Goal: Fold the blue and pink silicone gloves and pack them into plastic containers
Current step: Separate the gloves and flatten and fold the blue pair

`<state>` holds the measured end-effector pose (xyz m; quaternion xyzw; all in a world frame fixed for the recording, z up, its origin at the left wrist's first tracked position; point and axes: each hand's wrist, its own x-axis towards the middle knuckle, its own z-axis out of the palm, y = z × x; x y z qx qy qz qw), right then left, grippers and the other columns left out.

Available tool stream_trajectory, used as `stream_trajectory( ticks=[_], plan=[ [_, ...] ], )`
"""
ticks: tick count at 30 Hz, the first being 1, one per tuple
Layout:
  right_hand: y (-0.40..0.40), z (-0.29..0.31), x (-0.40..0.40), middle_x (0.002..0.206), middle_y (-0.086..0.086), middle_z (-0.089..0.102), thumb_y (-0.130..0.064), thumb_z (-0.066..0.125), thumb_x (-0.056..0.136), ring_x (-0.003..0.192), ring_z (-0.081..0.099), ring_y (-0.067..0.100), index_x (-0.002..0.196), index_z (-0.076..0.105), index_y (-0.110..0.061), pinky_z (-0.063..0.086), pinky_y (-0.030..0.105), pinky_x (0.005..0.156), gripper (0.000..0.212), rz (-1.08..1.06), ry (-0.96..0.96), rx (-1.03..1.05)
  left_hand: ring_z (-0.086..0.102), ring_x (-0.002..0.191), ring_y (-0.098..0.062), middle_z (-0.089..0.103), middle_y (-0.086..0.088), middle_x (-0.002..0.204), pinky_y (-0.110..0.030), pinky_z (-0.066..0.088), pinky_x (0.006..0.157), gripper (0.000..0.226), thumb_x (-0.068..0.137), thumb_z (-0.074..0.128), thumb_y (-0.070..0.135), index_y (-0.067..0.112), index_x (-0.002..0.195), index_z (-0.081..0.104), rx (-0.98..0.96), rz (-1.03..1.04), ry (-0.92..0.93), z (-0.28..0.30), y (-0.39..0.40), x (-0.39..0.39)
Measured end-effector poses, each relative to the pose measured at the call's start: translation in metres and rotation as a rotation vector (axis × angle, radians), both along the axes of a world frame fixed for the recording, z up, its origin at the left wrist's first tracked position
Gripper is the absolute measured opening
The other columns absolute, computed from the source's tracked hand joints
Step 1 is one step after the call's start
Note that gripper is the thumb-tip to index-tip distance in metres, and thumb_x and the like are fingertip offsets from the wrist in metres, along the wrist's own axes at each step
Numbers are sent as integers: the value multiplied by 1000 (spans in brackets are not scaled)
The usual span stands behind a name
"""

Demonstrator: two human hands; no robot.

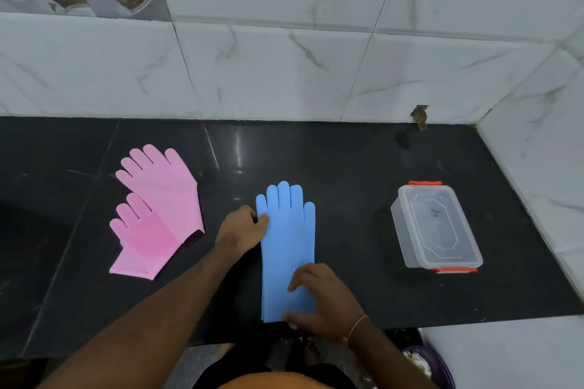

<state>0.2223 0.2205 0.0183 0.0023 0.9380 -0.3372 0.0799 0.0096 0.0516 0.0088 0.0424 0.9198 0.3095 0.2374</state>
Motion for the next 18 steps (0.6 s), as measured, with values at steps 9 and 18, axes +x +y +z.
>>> stream_trajectory(
  ticks=[9, 18],
  plan=[
    [30, -17, -51, 88, -22, 67, -46, 74, 94, 82, 63, -6, 105, 71, -29, 44, 8, 67, 20, -675, -203, -195, 78, 71, -8, 79, 9, 71, -41, 68, 83, 17, 94, 82, 37, 26, 81, 79, 172, 36, -65, -11, -26, 33],
    [23, -15, -74, 80, -11, 69, -39, 63, 100, 72, 69, 10, 85, 58, -35, 66, 41, 69, 16, -678, -235, -155, 76, 76, -7, 80, 11, 79, -32, 66, 83, 11, 95, 83, 34, 25, 89, 83, 182, 80, -33, -12, -24, 40]
  ],
)
